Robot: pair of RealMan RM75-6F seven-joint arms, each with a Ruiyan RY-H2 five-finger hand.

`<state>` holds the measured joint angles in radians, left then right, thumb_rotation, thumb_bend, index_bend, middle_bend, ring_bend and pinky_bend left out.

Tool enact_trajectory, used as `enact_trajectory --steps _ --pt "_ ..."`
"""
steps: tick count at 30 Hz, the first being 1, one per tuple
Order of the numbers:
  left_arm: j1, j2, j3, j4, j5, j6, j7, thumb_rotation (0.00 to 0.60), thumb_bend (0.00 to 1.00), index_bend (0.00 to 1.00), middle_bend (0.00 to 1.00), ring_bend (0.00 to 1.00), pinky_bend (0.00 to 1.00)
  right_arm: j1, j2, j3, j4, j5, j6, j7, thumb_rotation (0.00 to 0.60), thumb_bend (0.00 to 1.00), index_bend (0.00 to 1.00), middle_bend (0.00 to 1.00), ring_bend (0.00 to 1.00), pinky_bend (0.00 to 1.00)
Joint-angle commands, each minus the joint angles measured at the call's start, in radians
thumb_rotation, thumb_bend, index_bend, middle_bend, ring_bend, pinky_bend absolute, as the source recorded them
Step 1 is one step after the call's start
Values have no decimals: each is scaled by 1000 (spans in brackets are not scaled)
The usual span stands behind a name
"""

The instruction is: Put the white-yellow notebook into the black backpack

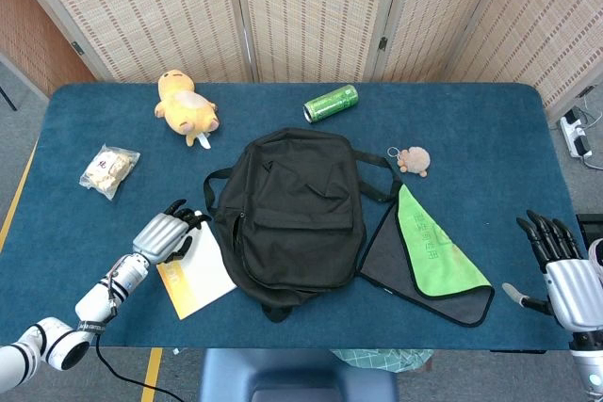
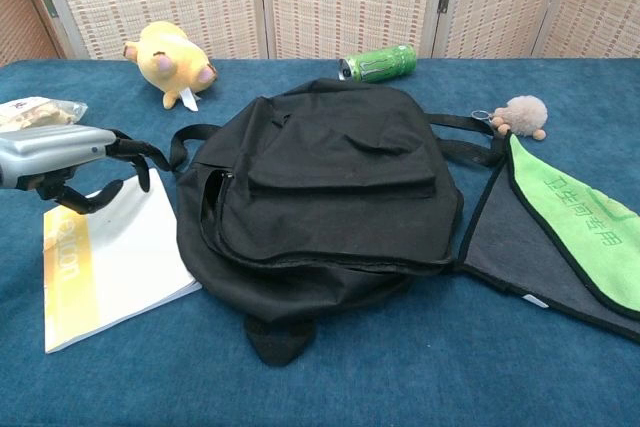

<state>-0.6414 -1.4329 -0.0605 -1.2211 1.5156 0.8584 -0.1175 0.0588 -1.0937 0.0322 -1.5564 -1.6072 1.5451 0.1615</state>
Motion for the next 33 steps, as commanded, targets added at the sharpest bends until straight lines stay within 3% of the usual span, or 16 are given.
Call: enact_trajectory --steps 1,17,22,27,33 --pt "8 -3 9 21 -23 -4 6 600 759 226 388 210 79 1 -1 0 1 0 -1 -1 600 163 14 55 34 0" --pt "88 78 60 18 -103 11 20 600 756 259 418 215 66 5 -2 0 -8 -4 0 -15 600 165 13 55 34 0" --pt "120 82 51 -12 -64 123 -23 600 742 265 405 214 66 4 -5 -1 -4 -4 1 -13 600 165 14 55 33 0" --pt "99 54 39 -18 0 182 -47 600 743 273 384 210 66 3 -6 0 2 -1 2 -7 600 164 13 55 33 0" --pt "37 9 18 -8 -2 120 -34 600 742 254 354 190 66 -5 -6 -1 15 8 9 9 600 165 13 55 33 0"
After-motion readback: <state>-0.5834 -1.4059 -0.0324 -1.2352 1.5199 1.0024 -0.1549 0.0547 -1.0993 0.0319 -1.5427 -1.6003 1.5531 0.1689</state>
